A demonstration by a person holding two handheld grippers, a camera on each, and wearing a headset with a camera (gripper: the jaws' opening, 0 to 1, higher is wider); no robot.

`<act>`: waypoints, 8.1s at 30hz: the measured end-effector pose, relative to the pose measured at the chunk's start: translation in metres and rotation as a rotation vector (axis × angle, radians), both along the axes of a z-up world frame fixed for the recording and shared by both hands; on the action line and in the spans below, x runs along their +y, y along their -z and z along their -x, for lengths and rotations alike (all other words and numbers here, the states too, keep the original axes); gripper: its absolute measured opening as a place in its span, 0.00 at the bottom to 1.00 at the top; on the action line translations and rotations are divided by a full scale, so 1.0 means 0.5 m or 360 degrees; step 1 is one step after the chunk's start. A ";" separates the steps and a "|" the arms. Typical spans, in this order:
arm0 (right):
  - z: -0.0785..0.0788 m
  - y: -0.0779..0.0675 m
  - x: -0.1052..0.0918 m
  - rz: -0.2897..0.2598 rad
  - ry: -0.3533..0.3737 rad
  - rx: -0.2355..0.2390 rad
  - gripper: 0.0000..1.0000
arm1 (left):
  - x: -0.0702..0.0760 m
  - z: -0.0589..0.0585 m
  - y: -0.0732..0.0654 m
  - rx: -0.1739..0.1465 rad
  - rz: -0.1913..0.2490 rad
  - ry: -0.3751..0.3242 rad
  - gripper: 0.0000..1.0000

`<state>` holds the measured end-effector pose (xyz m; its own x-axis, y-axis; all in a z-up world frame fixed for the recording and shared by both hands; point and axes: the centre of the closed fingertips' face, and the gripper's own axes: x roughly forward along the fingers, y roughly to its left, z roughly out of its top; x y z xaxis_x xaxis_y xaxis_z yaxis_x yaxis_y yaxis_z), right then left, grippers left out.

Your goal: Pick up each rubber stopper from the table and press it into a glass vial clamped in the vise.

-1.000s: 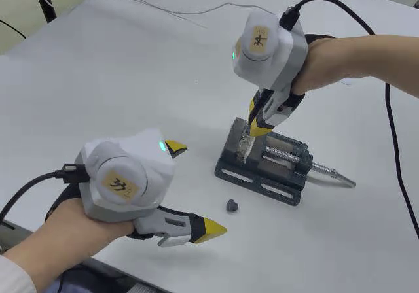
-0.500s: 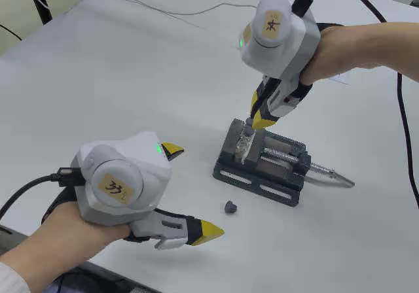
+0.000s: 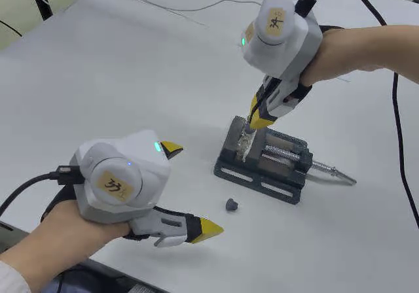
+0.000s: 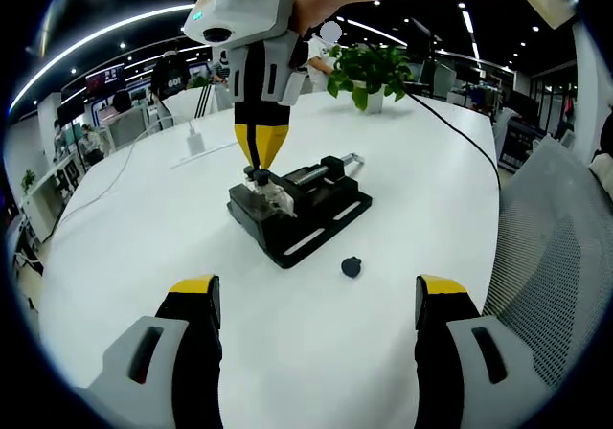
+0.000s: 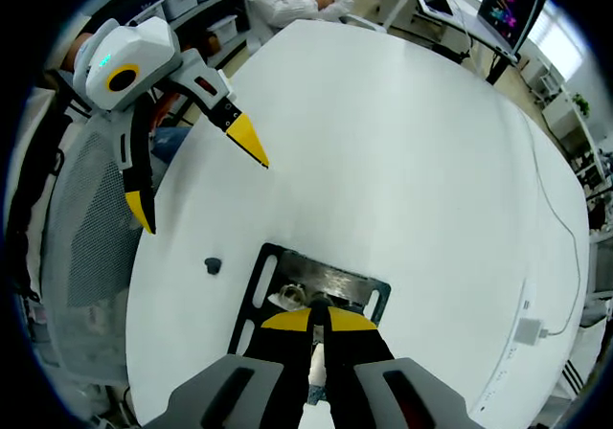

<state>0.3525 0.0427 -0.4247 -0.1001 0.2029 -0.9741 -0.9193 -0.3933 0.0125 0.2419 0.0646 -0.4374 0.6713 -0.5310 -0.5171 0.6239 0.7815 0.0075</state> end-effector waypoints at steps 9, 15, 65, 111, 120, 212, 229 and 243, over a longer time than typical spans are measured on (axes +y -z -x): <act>-0.002 0.008 -0.005 0.0012 0.0016 0.0004 0.00 | 0.006 0.001 0.004 0.0009 0.0007 -0.0014 0.82; 0.001 0.007 -0.003 0.0010 0.0017 0.0011 0.00 | 0.010 -0.001 0.006 0.0012 0.0009 -0.0022 0.82; -0.002 0.020 0.001 0.0131 0.0102 0.0035 0.00 | 0.009 -0.015 0.015 0.0037 0.0032 -0.0054 0.81; 0.050 -0.017 -0.013 -0.0255 0.0175 0.0028 0.38 | 0.010 -0.004 -0.035 -0.0038 -0.0033 -0.0017 0.81; 0.068 -0.016 -0.053 -0.0355 0.0253 0.0037 0.55 | 0.005 -0.004 -0.044 -0.0052 -0.0042 -0.0009 0.81; 0.222 0.111 -0.045 -0.0253 0.1166 0.0340 0.01 | 0.001 0.022 -0.083 -0.0091 0.0069 0.0225 0.74; 0.231 0.112 -0.054 -0.0238 0.1096 0.0254 0.00 | 0.001 0.027 -0.081 -0.0090 0.0071 0.0227 0.74; 0.231 0.109 -0.055 -0.0308 0.1299 0.0371 0.00 | 0.005 0.026 -0.078 -0.0083 0.0076 0.0229 0.73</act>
<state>0.2369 0.0150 -0.4791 -0.0438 0.4583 -0.8877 -0.8971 0.3729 0.2368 0.2291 0.0671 -0.3984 0.6117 -0.6469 -0.4552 0.7293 0.6841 0.0079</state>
